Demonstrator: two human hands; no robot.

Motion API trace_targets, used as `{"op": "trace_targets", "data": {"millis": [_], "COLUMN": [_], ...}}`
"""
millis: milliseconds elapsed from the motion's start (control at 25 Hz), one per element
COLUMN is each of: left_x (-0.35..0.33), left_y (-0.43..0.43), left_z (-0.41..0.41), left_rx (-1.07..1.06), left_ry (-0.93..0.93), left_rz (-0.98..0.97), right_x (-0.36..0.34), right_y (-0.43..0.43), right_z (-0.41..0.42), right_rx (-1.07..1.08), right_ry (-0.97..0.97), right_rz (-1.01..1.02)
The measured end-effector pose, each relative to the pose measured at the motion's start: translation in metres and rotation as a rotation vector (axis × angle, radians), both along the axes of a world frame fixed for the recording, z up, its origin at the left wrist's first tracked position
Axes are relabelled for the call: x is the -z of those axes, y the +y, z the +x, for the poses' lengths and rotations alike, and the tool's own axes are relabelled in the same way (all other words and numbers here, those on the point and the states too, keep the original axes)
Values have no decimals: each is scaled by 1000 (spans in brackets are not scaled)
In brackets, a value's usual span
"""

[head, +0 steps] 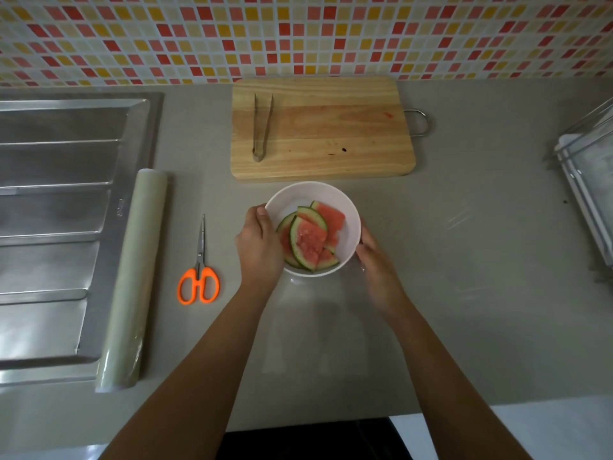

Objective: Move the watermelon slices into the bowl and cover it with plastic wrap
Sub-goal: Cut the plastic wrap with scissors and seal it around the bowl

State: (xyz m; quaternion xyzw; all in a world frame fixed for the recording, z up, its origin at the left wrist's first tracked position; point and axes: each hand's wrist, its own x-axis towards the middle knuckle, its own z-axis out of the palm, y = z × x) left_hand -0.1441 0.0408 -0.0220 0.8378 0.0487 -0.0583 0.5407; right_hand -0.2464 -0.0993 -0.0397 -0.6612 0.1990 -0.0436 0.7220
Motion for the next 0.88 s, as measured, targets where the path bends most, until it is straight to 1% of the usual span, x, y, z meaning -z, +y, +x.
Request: {"op": "trace_targets", "data": {"millis": [80,200,240,360,400,440,520,560,640,800,880], "left_x": [0,-1,-2,0,0,0,1,1,3,6,3], "left_y": [-1,-2,-2,-3,-4,-4,-4,-3,0,5,4], "left_z": [0,0,0,0,-1,-1,-1,0,4,10,11], "left_rx": [21,27,23,4,-1,-4,-6,-12,-39,-116,-145], "left_ry": [-1,0,1,-5,-8,-11,-4,11,70,198,219], "left_rz": [10,30,37,35,33,33,38,33,-5,-136,-186], "right_x": [4,4,3,2,3,4,3,2,-3,-14,-17], "right_y": [4,1,1,7,12,16,25,28,32,42,50], "right_z": [-9,-13,-13,-9,-9,-9,-8,-7,-3,7,13], "right_rx": [12,-4,0,74,115,161,275,335,450,659,763], "right_ry": [-54,-54,-39,72,97,111,136,140,109,2,-29], "right_rz": [19,82,36,-341,-430,-480,-515,-504,-409,-74,27]}}
